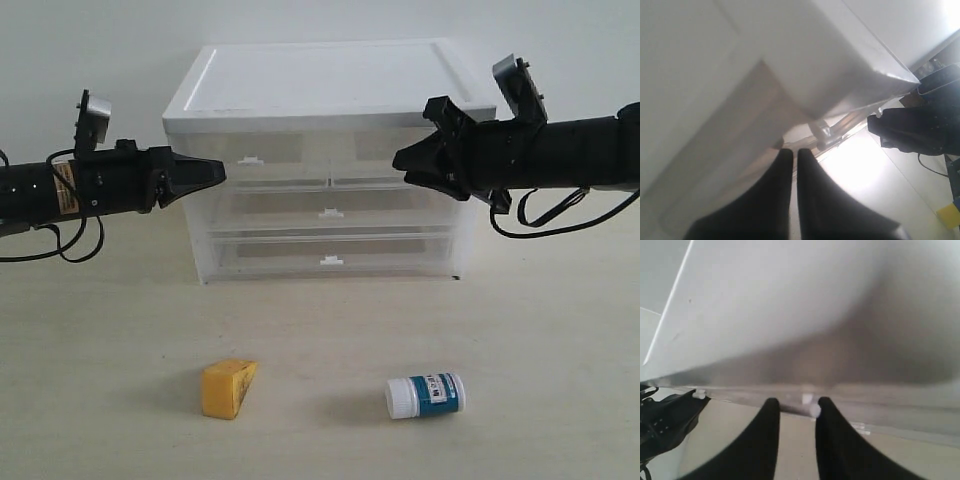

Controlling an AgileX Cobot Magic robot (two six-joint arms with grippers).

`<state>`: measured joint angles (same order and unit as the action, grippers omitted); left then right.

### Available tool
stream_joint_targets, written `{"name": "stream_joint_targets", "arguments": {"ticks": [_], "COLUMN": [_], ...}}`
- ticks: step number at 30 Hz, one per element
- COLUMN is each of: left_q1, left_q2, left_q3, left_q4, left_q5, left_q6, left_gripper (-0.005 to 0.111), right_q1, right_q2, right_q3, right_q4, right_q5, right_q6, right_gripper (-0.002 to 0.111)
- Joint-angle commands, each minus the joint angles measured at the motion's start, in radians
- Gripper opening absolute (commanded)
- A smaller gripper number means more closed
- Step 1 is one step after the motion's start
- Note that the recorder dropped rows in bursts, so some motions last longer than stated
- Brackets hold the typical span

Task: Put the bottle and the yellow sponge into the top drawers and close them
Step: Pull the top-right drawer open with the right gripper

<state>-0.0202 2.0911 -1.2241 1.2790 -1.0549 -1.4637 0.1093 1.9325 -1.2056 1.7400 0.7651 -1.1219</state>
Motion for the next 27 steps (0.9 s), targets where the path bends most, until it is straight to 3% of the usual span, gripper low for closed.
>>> {"name": "stream_joint_targets", "arguments": {"ticks": [1, 11, 16, 27], "left_q1": [-0.001, -0.001, -0.008, -0.013], "left_q2": [-0.003, -0.001, 0.002, 0.011], "left_q3": [-0.010, -0.030, -0.052, -0.056], "left_q4": [-0.070, -0.087, -0.087, -0.116], "left_q5": [0.039, 0.092, 0.197, 0.195], "left_q6": [0.014, 0.017, 0.024, 0.042], "left_gripper": [0.004, 0.004, 0.004, 0.004], "right_q1": [0.000, 0.000, 0.000, 0.000], "right_q2": [-0.001, -0.015, -0.046, -0.138], "right_q3": [-0.007, 0.066, 0.106, 0.260], "right_q4": [0.004, 0.004, 0.004, 0.004], "right_q5": [-0.017, 0.016, 0.067, 0.135], "right_q6": [-0.033, -0.129, -0.146, -0.218], "right_gripper": [0.000, 0.000, 0.000, 0.000]}}
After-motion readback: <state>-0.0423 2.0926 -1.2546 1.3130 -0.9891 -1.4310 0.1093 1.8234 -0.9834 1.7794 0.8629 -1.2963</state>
